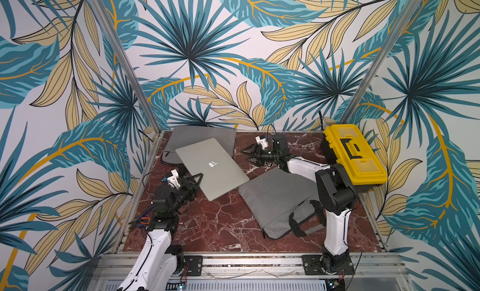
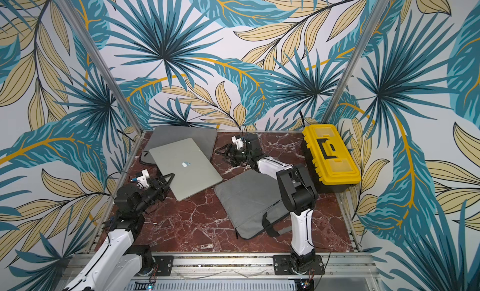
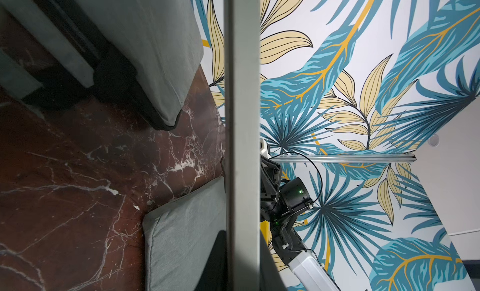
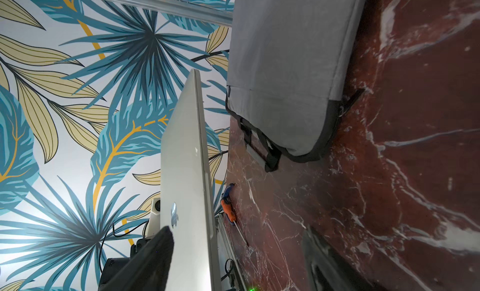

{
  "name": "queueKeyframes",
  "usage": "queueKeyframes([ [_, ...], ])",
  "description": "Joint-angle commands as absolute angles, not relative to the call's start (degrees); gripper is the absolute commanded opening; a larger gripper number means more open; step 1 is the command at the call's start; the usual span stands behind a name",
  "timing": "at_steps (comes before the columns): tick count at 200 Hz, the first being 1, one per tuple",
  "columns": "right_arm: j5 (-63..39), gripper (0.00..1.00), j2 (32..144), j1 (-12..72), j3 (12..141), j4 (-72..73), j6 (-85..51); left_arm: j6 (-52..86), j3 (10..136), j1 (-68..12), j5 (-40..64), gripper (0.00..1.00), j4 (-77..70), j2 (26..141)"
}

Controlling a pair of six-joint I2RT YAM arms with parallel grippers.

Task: Open the zippered laptop bag and take out the laptop
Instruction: Place the laptop at the center of the board.

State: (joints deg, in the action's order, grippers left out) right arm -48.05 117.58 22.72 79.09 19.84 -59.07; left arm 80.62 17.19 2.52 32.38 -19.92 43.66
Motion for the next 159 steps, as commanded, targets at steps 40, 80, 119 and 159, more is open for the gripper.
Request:
queueKeyframes([
  [40, -49.66, 0.73, 117.42, 26.86, 76.23, 32.30, -66.96, 81.33, 17.47, 3.07, 28.69, 0.00, -32.07, 37.70],
  [80, -46.95, 0.76, 116.20, 27.70, 72.67, 37.61, -70.50, 81.80, 15.23, 3.07, 19.82, 0.00, -32.08, 33.32],
  [119, -43.16, 0.82, 113.36, 28.23, 70.95, 37.05, -70.61, 81.22, 14.81, 3.06, 12.55, 0.00, -32.08, 31.11],
  [159, -37.96, 0.86, 110.68, 30.27, 70.67, 34.60, -70.81, 79.99, 17.02, 2.99, 9.92, 0.00, -32.44, 33.03],
])
